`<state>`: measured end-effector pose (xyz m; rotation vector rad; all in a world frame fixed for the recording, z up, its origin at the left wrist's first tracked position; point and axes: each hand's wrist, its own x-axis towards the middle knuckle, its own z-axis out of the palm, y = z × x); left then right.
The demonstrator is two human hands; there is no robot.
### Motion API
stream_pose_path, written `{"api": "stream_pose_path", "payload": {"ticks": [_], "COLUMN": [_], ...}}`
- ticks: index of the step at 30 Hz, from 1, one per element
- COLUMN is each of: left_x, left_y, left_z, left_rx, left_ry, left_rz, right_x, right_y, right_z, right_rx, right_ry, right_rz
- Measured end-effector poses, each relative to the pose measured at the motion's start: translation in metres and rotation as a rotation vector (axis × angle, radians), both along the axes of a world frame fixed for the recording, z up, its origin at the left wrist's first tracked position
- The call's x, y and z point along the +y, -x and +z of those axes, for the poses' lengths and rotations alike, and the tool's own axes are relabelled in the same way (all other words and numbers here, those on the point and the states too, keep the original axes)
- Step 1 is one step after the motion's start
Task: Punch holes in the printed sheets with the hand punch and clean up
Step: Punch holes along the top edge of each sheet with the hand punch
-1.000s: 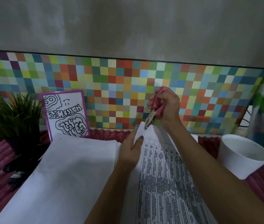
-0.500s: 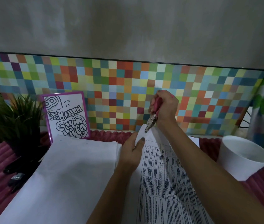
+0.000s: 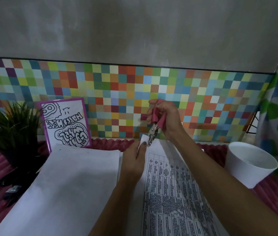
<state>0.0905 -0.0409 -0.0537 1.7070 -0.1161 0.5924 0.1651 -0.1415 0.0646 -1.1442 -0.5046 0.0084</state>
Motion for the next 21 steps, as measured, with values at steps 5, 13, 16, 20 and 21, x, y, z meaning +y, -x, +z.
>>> {"api": "stream_pose_path", "payload": {"ticks": [5,13,16,20,21], "left_x": [-0.001,0.002,0.007,0.009,0.008], "left_y": [0.005,0.011,0.012,0.016,0.017], "left_z": [0.001,0.012,0.016,0.021,0.022], "left_rx": [-0.119,-0.037,-0.092,-0.129,-0.119], "left_ry": [-0.165,-0.394,-0.323,-0.187,-0.151], "left_rz": [0.097,0.333,0.324,0.197,0.172], "right_x": [-0.001,-0.007,-0.016,-0.032,-0.037], "right_y": [0.003,0.014,0.012,0.007,0.006], "right_z": [0.004,0.007,0.003,0.000,0.000], "right_rx": [-0.045,0.127,0.146,0.122,0.117], "right_ry": [0.124,0.091,0.089,0.039,0.028], "right_rz": [-0.044,-0.053,-0.144,-0.233,-0.256]}}
